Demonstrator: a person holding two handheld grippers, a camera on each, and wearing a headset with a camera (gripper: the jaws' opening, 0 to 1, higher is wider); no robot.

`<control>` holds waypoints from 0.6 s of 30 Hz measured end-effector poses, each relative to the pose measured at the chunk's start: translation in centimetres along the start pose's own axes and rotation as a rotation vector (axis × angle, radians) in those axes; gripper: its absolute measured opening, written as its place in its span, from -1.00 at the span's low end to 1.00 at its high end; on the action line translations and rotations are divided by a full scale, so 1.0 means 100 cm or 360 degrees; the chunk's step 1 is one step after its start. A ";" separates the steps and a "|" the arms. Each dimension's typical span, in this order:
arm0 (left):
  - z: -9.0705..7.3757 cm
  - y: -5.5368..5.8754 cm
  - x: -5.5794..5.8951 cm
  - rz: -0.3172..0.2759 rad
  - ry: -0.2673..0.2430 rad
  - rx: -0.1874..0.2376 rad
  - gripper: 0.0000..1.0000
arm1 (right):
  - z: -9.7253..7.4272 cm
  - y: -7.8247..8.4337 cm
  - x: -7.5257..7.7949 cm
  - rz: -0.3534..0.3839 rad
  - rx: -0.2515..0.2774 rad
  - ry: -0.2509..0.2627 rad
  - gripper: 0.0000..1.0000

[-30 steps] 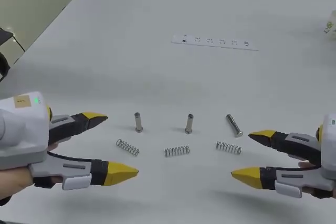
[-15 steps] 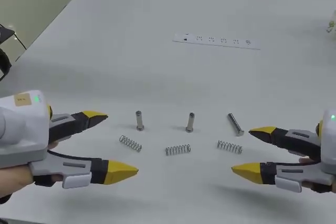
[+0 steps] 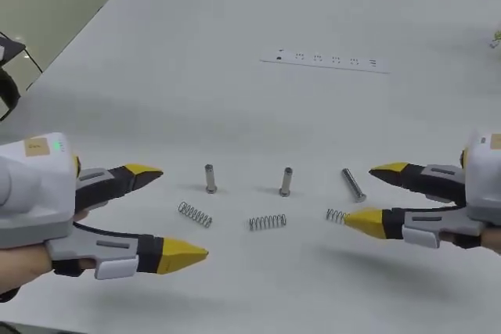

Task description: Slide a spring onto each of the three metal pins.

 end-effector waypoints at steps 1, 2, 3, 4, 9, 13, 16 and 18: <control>0.000 0.000 0.000 0.0000 0.0001 0.0000 0.63 | 0.001 -0.001 0.000 -0.0001 -0.0002 -0.0001 0.13; 0.000 0.000 0.000 -0.0001 0.0000 0.0000 0.63 | 0.003 -0.002 0.001 -0.0002 -0.0004 -0.0002 0.13; 0.000 0.000 -0.001 -0.0001 -0.0001 0.0001 0.62 | 0.004 -0.003 0.002 -0.0006 -0.0004 0.0001 0.13; 0.000 0.000 -0.001 -0.0003 -0.0002 0.0003 0.62 | 0.006 -0.004 0.003 -0.0012 -0.0007 0.0005 0.12; 0.000 -0.001 -0.001 0.0001 0.0002 -0.0002 0.62 | 0.015 -0.009 0.012 -0.0012 -0.0023 0.0029 0.09; 0.000 -0.001 -0.001 0.0000 0.0004 -0.0004 0.62 | 0.022 -0.010 0.019 0.0006 -0.0047 0.0055 0.07; -0.001 0.000 -0.001 0.0000 0.0004 -0.0008 0.62 | 0.028 -0.010 0.025 0.0033 -0.0073 0.0073 0.05; -0.001 0.000 -0.001 -0.0001 0.0005 -0.0008 0.62 | 0.032 -0.009 0.028 0.0059 -0.0102 0.0081 0.01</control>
Point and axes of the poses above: the centre of the closed fingertips' face, and the gripper's own axes: z roughly forward along the fingers, x roughly to its right, y roughly out of its underside, the point moved 3 cm from there along -z, roughly backward along the fingers, and after that the axes turned 15 degrees about y, right-handed, at the moved point
